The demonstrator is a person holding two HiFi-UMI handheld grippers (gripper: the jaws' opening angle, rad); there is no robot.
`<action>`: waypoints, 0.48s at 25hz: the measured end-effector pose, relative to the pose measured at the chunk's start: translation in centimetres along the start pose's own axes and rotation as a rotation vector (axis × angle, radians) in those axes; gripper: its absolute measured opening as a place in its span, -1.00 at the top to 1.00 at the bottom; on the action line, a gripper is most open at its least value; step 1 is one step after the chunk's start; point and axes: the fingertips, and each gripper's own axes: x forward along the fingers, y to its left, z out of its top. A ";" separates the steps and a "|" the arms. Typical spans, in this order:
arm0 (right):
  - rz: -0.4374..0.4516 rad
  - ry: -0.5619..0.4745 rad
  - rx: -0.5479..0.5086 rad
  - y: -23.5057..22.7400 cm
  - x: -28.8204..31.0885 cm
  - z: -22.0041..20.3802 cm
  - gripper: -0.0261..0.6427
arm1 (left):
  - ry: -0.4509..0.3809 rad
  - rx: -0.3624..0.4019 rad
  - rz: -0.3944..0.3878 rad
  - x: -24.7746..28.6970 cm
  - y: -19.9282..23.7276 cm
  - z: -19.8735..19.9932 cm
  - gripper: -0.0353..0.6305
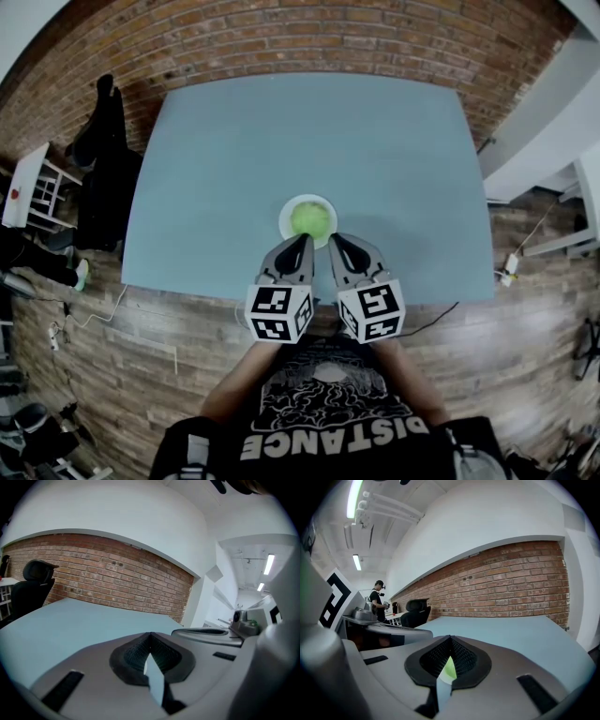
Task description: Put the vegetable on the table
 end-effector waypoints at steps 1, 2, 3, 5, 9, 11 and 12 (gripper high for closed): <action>0.000 0.002 0.000 0.0 0.0 -0.1 0.90 | 0.000 0.000 0.002 0.0 0.0 0.0 0.89; 0.000 0.004 0.000 0.0 0.0 -0.1 0.90 | -0.001 0.000 0.003 0.0 0.1 0.1 0.89; 0.000 0.005 0.000 0.0 0.0 -0.1 0.90 | -0.002 0.000 0.004 0.0 0.1 0.1 0.89; 0.003 0.005 0.001 0.1 0.0 -0.2 0.90 | -0.003 0.001 0.006 0.0 0.2 0.1 0.89; 0.005 0.004 0.001 0.1 0.0 -0.2 0.90 | 0.004 0.004 0.008 0.0 0.2 -0.2 0.89; 0.005 0.005 0.002 0.1 0.0 -0.2 0.90 | 0.004 0.005 0.009 -0.1 0.2 -0.2 0.89; 0.005 0.005 0.003 0.2 -0.1 -0.3 0.90 | 0.005 0.006 0.010 -0.1 0.1 -0.3 0.89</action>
